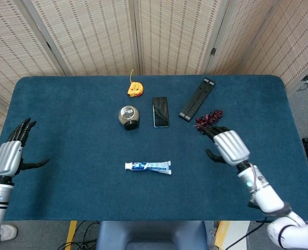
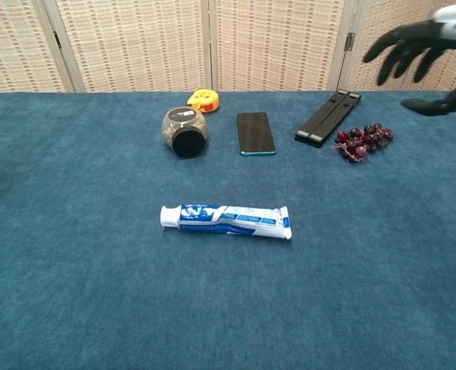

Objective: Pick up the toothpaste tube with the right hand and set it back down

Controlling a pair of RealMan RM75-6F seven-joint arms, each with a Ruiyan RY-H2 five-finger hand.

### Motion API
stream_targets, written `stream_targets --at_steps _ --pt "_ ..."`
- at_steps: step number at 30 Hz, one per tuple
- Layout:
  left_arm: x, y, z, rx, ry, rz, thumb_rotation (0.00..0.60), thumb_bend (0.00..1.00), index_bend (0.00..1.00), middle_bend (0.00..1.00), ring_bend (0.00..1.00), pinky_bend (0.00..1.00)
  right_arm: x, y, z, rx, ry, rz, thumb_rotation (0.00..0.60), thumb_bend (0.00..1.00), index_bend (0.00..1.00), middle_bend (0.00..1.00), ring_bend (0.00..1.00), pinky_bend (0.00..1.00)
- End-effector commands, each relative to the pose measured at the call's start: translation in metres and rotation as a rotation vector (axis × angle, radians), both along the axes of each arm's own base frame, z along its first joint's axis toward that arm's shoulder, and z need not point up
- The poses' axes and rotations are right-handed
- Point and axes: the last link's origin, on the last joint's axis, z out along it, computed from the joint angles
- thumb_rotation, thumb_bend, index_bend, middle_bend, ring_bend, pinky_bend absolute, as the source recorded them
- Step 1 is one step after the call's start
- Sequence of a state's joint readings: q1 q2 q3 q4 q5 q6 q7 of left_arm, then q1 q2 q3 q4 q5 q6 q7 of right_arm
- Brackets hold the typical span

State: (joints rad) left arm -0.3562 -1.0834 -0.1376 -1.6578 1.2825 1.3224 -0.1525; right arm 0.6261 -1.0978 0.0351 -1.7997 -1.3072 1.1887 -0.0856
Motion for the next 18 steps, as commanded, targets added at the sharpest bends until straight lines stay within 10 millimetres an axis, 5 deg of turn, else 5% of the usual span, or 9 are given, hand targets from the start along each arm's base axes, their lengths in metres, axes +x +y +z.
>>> stream_targets --at_steps 1,18 --pt "-0.013 -0.020 0.012 0.054 0.072 0.044 0.600 0.10 0.10 0.00 0.00 0.14 -0.035 0.031 0.025 -0.057 -0.027 -0.024 0.600 0.44 0.19 0.34 0.27 0.31" --pt "-0.037 -0.090 0.004 0.119 0.230 0.155 0.600 0.10 0.09 0.01 0.00 0.14 -0.108 0.110 0.061 -0.193 -0.005 -0.198 0.600 0.34 0.19 0.33 0.26 0.31"
